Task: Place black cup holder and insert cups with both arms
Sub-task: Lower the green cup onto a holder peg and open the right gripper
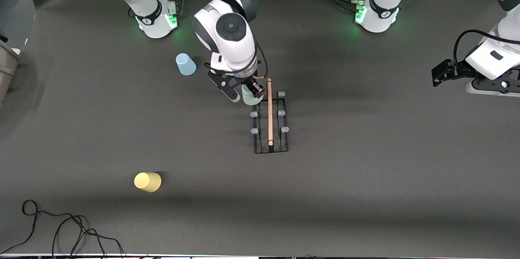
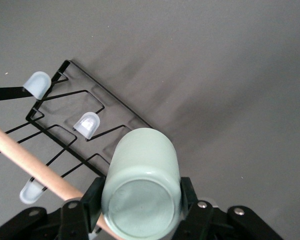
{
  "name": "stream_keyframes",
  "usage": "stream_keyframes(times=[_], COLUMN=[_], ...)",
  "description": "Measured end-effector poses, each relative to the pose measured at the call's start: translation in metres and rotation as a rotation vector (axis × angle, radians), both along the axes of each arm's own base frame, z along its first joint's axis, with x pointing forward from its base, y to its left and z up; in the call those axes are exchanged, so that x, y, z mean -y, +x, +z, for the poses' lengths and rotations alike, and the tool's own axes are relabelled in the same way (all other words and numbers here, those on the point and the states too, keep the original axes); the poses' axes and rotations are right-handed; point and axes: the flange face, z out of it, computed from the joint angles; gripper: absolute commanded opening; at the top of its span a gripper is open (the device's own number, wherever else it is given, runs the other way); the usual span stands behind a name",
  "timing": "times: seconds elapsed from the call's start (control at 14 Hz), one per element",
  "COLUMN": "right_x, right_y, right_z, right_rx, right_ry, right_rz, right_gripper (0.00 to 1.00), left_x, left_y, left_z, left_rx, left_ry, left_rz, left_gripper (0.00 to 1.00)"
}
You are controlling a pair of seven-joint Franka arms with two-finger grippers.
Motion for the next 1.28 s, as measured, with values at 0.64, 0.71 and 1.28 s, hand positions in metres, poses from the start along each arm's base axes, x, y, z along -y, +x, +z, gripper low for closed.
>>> stream_keyframes(times=[0.64, 0.71, 1.28], right_x=[0.000, 0.000, 0.155], right_y=[0.016, 0.018, 0.113], right_z=[0.007, 0.028, 0.134], right_rx=[-0.004, -0.013, 0.013], right_ry=[-0.017, -0.021, -0.086], right_rz=[-0.017, -0.019, 0.297], right_gripper=[1.00, 1.00, 1.00], left_x=[0.000, 0.000, 0.000], left_y=[0.003, 0.003, 0.003], left_z=[-0.006, -0.007, -0.007], left_rx=[-0.011, -0.012, -0.012], left_ry=[0.000, 0.000, 0.000], left_rz=[-0.001, -0.001, 0.000], left_gripper=[1.00, 1.00, 1.00])
